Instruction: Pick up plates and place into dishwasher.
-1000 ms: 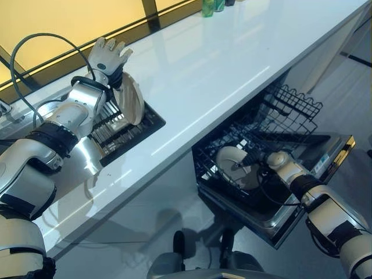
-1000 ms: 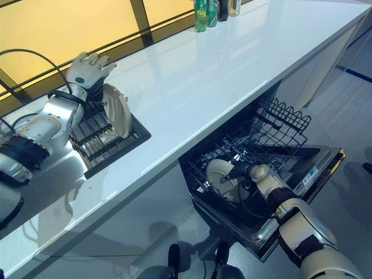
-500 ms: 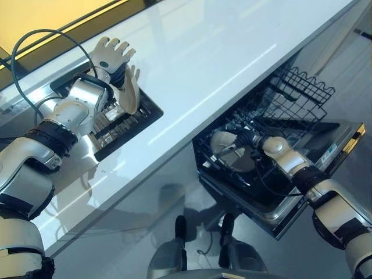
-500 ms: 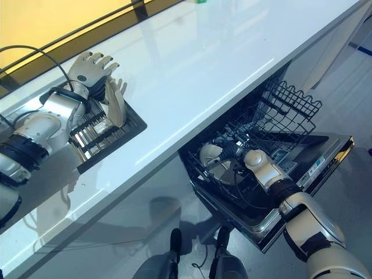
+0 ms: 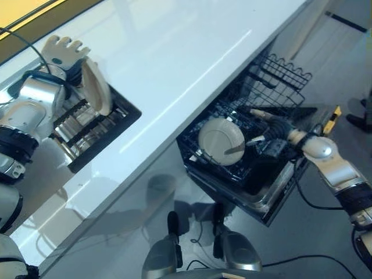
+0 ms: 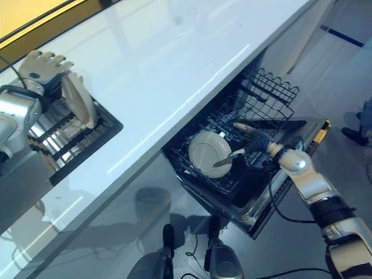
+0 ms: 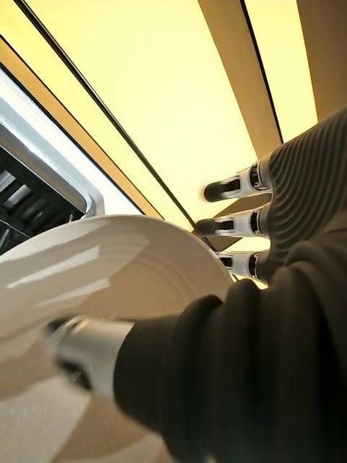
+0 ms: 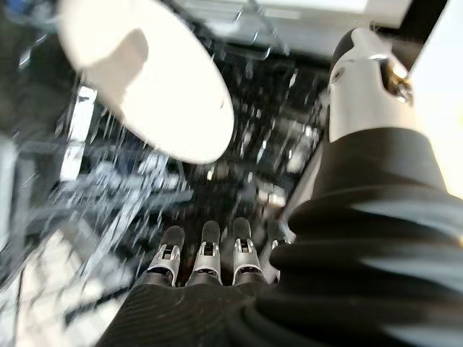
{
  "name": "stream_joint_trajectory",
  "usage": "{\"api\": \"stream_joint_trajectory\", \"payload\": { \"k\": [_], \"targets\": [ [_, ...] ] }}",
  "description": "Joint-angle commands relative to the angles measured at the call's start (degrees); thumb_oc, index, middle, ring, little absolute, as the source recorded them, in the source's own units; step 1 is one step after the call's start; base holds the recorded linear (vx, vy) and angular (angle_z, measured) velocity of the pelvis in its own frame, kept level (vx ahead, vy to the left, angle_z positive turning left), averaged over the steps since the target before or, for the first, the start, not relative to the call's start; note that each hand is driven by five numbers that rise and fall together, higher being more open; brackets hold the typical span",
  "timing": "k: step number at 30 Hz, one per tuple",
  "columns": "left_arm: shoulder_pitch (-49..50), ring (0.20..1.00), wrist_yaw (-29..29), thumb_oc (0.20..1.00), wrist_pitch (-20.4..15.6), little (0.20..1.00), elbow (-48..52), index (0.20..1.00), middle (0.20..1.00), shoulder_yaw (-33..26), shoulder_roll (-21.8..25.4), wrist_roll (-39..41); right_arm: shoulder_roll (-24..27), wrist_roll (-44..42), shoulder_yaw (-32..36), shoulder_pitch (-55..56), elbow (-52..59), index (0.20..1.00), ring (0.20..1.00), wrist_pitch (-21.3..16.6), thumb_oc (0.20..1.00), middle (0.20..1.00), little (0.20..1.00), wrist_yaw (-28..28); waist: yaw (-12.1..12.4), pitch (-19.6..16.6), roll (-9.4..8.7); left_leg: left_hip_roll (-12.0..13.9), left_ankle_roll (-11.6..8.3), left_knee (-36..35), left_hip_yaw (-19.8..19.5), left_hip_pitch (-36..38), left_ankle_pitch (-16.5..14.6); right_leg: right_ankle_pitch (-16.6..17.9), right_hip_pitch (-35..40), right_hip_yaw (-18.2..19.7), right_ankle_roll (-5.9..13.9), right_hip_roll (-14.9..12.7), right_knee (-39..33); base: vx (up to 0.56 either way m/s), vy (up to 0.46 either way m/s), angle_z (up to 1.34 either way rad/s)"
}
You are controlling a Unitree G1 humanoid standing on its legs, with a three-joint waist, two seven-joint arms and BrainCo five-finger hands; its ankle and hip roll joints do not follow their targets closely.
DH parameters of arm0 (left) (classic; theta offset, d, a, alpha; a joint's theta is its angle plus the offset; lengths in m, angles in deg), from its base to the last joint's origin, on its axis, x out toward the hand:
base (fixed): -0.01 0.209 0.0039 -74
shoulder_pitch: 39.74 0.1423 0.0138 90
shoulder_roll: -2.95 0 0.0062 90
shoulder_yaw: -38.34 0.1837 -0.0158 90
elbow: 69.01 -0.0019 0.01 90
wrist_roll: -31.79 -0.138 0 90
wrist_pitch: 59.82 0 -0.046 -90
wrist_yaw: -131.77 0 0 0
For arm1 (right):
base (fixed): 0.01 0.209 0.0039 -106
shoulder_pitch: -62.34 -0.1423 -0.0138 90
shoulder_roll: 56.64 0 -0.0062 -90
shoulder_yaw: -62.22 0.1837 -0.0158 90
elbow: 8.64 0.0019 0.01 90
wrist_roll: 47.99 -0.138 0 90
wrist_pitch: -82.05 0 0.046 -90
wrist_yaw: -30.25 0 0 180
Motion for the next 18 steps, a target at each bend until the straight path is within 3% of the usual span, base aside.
{"api": "stream_joint_trajectory", "payload": {
  "k": [1, 9, 18],
  "targets": [
    [1.7, 0.2, -0.6, 0.2, 0.3, 0.2, -2.0, 0.2, 0.2, -2.9, 4.2, -1.3, 2.5, -2.5, 4.2, 1.5, 7.6, 1.0, 1.0, -5.7, 1.0, 1.0, 1.0, 1.6, -0.8, -0.7, -0.8, -3.0, 1.06, 0.5, 1.8, -0.9, -5.8, -6.4, -0.3, 1.8, 7.37, -2.9, 2.7, 0.01, 0.0, -0.22],
    [5.5, 0.2, 4.3, 0.2, -5.0, 0.2, -5.4, 0.2, 0.2, -6.2, 3.4, 3.3, 2.6, -2.2, 6.2, 3.1, 10.2, 1.0, 1.0, -7.0, 1.0, 1.0, 1.0, 2.5, -1.5, -3.0, -0.32, -2.8, 0.88, 0.5, 2.7, 0.7, -6.3, -6.5, 2.0, 2.0, 7.41, -2.7, 1.4, 0.02, 0.0, -0.09],
    [7.5, 0.2, 6.1, 0.2, -7.1, 0.2, -4.9, 0.2, 0.2, -8.2, 2.4, 6.8, 1.8, -3.4, 5.8, 3.1, 10.6, 1.0, 1.0, -6.8, 1.0, 1.0, 1.0, 3.7, -1.1, -4.9, -0.09, -2.6, 0.76, 0.5, 2.7, 1.5, -6.7, -6.9, 3.4, 1.8, 7.36, -2.6, 0.9, 0.01, -0.017, 0.0]
  ]
}}
